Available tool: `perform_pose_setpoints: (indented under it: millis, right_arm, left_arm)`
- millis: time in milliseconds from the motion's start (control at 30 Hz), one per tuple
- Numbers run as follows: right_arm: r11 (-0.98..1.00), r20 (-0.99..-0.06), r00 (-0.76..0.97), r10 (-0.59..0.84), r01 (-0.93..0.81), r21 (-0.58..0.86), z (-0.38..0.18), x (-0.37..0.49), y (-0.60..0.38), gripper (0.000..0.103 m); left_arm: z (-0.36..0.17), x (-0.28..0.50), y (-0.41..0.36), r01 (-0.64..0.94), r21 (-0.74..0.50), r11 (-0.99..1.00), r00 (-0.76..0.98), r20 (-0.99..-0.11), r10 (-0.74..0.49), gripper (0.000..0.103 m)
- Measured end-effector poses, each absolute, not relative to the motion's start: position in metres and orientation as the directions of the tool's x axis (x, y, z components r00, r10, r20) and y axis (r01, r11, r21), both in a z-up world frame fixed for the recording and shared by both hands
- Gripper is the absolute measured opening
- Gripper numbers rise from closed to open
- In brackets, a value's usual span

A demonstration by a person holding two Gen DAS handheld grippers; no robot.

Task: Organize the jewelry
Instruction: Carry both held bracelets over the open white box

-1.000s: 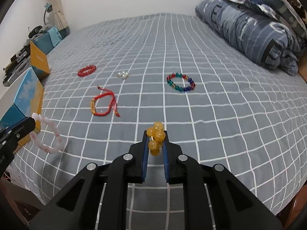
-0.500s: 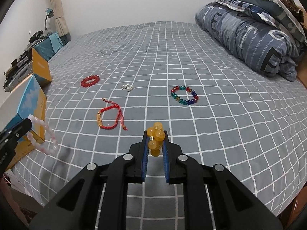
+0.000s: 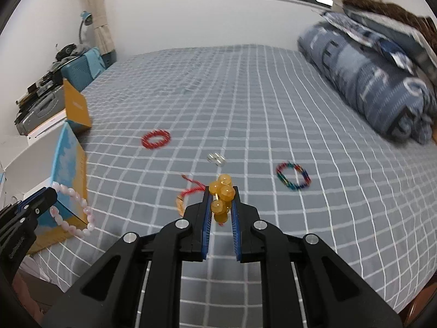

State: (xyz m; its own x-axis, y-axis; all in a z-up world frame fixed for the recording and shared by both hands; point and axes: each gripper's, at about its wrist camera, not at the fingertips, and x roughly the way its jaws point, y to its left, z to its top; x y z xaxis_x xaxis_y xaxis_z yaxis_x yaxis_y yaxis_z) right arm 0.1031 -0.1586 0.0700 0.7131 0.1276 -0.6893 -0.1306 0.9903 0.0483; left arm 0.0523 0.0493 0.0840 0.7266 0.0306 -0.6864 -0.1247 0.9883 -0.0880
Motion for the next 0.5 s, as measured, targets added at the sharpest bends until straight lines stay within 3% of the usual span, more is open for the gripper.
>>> perform_pose_setpoints:
  millis: [267, 500]
  right_arm:
    - [0.972, -0.658, 0.728, 0.191, -0.232, 0.026, 0.102, 0.112, -0.085, 0.013]
    - [0.937, -0.655, 0.701, 0.283, -0.348, 0.032, 0.103, 0.106, -0.008, 0.012]
  left_arm:
    - [0.126, 0.043, 0.105, -0.226, -0.067, 0.972, 0.743, -0.657, 0.128, 0.012]
    - [0.128, 0.027, 0.164, -0.350, -0.033, 0.936, 0.708, -0.664, 0.241, 0.012]
